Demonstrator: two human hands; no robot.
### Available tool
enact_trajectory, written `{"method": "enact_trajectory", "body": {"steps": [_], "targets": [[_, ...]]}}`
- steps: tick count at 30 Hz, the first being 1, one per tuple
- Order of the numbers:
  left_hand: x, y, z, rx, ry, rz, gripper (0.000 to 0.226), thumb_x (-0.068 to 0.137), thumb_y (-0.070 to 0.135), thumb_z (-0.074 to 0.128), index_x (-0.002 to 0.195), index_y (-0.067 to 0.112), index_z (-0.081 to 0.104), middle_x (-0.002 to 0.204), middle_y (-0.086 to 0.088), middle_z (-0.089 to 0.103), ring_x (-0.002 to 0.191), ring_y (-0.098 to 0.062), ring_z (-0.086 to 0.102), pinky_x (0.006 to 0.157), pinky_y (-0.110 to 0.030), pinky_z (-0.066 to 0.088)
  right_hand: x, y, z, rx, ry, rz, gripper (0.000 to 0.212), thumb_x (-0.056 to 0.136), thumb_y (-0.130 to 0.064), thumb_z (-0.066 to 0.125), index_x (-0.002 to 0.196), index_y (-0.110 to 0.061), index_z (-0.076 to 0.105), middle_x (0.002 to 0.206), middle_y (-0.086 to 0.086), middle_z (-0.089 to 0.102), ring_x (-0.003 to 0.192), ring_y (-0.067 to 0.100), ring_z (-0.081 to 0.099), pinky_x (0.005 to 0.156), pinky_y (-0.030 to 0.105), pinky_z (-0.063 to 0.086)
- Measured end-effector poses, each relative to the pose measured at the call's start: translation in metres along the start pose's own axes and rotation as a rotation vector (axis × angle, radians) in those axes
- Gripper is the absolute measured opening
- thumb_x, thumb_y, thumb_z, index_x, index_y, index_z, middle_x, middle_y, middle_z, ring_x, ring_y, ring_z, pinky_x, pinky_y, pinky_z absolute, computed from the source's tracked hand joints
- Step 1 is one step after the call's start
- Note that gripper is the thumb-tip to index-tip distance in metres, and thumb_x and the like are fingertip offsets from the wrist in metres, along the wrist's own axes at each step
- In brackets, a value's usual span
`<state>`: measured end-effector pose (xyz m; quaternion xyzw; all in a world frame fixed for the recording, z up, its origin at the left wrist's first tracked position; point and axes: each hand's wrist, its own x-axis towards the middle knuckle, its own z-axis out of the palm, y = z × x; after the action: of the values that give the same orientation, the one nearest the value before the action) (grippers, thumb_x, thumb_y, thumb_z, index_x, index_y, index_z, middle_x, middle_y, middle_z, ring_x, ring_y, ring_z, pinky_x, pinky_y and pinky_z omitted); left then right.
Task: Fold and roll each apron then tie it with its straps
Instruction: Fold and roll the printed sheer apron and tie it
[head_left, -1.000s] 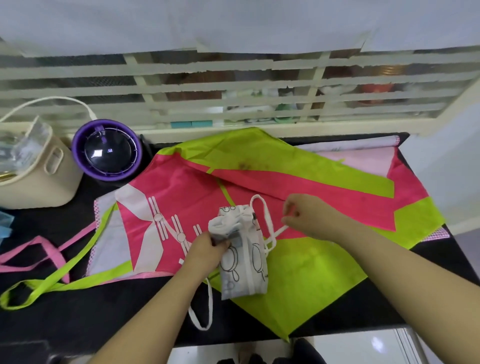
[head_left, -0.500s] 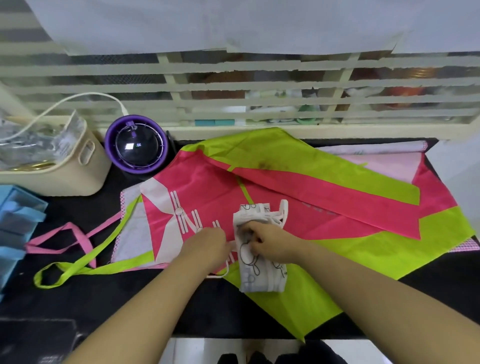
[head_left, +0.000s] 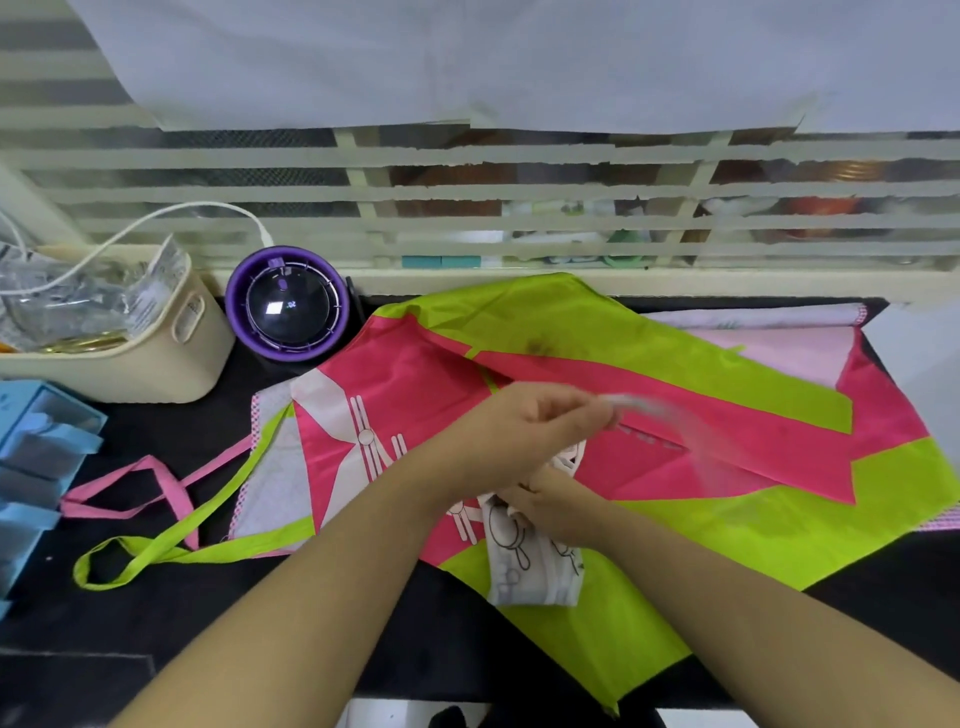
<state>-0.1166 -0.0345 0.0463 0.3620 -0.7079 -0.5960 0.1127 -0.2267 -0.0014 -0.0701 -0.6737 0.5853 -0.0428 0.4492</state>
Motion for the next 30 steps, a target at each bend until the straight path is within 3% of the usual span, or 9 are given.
{"method": "enact_trajectory", "body": {"steps": [2,5,8,10,12,15,20,27,30], "targets": [[0.013,0.014,-0.003,0.045,0.011,0.032,0.049,0.087,0.055,0.042,0.123,0.028,0.06,0.124,0.015,0.062,0.112,0.004,0.056,0.094,-0.011,0.041,0.001,0.003,0.0,0.099,0.049,0.011,0.036,0.102,-0.026,0.039,0.073,-0.015,0.058,0.072,-0.003,0.055,0.068,0.012,0.05,0.07,0.036,0.045],[0.029,0.015,-0.01,0.14,0.122,0.042,0.04,0.098,0.042,0.042,0.135,0.027,0.05,0.123,0.014,0.058,0.108,0.003,0.052,0.077,0.005,0.035,0.0,0.002,-0.004,0.181,0.012,0.058,0.034,0.103,-0.022,0.036,0.075,-0.015,0.054,0.069,-0.009,0.048,0.067,0.006,0.044,0.067,0.023,0.038],[0.023,-0.02,-0.017,0.137,0.306,-0.035,0.027,0.098,0.031,0.048,0.126,0.03,0.05,0.112,0.015,0.061,0.101,-0.003,0.058,0.08,-0.006,0.043,-0.001,0.004,-0.002,0.295,0.031,0.087,0.034,0.101,-0.025,0.039,0.076,-0.009,0.056,0.064,-0.005,0.05,0.051,0.001,0.039,0.053,0.017,0.033],[0.011,-0.054,-0.013,0.154,0.407,-0.121,0.017,0.095,0.022,0.053,0.108,0.032,0.055,0.103,0.008,0.067,0.095,-0.008,0.063,0.082,-0.02,0.048,0.001,0.005,-0.002,0.348,0.027,0.099,0.033,0.101,-0.027,0.041,0.084,-0.007,0.06,0.067,-0.005,0.053,0.056,0.003,0.045,0.057,0.019,0.037],[-0.001,-0.083,0.0,0.165,0.415,-0.192,0.02,0.092,0.013,0.054,0.096,0.033,0.057,0.098,0.008,0.067,0.091,-0.007,0.063,0.074,-0.012,0.047,0.003,0.007,-0.001,0.385,0.023,0.106,0.034,0.101,-0.029,0.041,0.093,-0.005,0.064,0.078,-0.001,0.061,0.068,0.007,0.053,0.068,0.026,0.047],[-0.008,-0.106,0.022,0.172,0.389,-0.175,0.033,0.087,0.001,0.055,0.104,0.029,0.061,0.096,0.018,0.061,0.092,0.002,0.059,0.076,-0.002,0.042,0.004,0.01,-0.001,0.468,0.019,0.066,0.029,0.101,-0.026,0.043,0.106,-0.014,0.068,0.104,0.008,0.068,0.087,0.013,0.06,0.085,0.032,0.05],[-0.005,-0.122,0.038,0.199,0.428,-0.082,0.035,0.088,-0.001,0.055,0.115,0.019,0.064,0.102,0.017,0.052,0.092,0.018,0.049,0.079,0.0,0.037,0.0,0.013,-0.004,0.541,0.053,0.018,0.026,0.089,-0.005,0.055,0.09,-0.024,0.072,0.091,-0.001,0.072,0.084,0.015,0.064,0.083,0.03,0.052],[-0.005,-0.128,0.047,0.297,0.44,-0.111,0.031,0.091,0.006,0.055,0.117,0.019,0.065,0.105,0.01,0.064,0.094,-0.003,0.057,0.079,-0.003,0.038,-0.01,0.012,-0.007,0.518,0.114,-0.014,0.016,0.087,0.001,0.056,0.095,-0.012,0.059,0.075,0.006,0.065,0.069,0.011,0.06,0.067,0.028,0.048],[-0.003,-0.13,0.049,0.449,0.348,-0.097,0.034,0.088,0.013,0.055,0.118,0.026,0.063,0.104,0.006,0.066,0.095,-0.012,0.058,0.077,-0.021,0.042,-0.015,0.014,-0.009,0.565,0.126,0.006,0.023,0.089,-0.003,0.059,0.107,-0.007,0.046,0.078,0.008,0.067,0.076,0.017,0.063,0.074,0.038,0.051]]}}
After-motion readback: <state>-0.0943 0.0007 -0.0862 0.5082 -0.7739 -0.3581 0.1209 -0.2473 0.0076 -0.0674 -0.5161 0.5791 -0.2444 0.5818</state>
